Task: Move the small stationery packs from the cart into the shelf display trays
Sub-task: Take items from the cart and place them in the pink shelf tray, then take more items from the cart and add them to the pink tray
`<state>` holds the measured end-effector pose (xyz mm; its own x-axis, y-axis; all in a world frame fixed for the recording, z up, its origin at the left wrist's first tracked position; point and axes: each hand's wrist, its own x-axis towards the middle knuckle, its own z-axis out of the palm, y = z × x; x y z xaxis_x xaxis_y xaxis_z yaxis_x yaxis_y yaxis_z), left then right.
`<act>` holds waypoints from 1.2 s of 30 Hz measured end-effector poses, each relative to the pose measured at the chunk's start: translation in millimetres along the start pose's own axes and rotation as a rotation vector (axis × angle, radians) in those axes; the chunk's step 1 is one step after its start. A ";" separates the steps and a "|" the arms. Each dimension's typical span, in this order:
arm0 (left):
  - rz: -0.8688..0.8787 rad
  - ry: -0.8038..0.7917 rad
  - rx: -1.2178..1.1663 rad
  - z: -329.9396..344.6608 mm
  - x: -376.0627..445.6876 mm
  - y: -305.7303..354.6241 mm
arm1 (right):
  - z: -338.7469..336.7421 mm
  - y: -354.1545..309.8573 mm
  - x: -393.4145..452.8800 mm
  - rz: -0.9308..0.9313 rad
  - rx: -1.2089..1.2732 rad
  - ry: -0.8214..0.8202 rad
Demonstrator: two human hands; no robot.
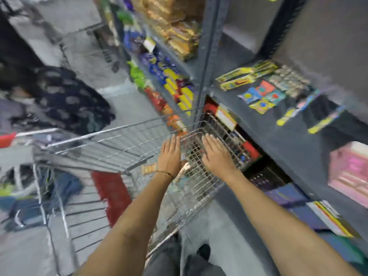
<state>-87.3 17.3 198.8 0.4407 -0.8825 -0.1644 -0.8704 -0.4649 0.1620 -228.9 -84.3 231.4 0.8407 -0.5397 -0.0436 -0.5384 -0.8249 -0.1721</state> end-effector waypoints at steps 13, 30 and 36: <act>-0.140 -0.238 -0.022 129.6 16.2 -134.4 | 163.5 -72.5 78.0 0.103 0.144 -0.390; -0.320 -0.373 -0.099 237.3 85.7 -166.4 | 289.9 -46.5 95.1 0.242 0.001 -0.511; -0.333 -0.338 -0.170 224.0 76.6 -141.2 | 283.2 -39.1 98.9 0.162 0.013 -0.592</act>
<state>20.1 31.4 -54.6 0.5681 -0.6249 -0.5355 -0.6345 -0.7470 0.1986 -108.6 -57.8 -44.8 0.6391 -0.4701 -0.6088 -0.6646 -0.7360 -0.1293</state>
